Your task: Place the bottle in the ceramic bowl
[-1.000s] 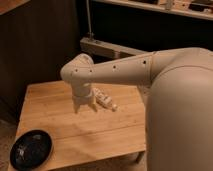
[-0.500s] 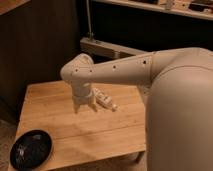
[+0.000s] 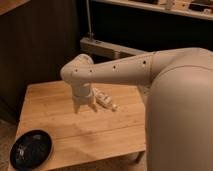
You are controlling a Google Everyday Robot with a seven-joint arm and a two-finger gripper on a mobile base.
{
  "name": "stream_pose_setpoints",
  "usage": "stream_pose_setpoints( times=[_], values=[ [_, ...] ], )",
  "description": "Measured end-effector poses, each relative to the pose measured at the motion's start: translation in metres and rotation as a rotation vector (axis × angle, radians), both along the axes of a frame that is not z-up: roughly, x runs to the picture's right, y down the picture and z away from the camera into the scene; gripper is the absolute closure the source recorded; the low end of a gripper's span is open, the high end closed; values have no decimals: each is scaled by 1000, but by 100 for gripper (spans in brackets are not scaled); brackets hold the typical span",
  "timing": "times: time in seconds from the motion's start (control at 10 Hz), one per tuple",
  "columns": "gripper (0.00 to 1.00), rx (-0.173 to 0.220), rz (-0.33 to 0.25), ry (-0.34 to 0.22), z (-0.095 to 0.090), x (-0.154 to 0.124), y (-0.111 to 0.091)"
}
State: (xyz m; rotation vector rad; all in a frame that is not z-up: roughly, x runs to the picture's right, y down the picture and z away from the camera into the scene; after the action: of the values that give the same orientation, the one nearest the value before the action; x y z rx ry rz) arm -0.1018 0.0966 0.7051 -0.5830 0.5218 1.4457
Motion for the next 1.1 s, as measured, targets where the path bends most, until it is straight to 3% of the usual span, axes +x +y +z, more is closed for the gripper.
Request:
stream_pose_setpoints(
  times=[0.9,1.1],
  values=[
    [35,6,-3,0,-1,1,-1],
    [35,72,-33,18,-5,6,-19]
  ],
)
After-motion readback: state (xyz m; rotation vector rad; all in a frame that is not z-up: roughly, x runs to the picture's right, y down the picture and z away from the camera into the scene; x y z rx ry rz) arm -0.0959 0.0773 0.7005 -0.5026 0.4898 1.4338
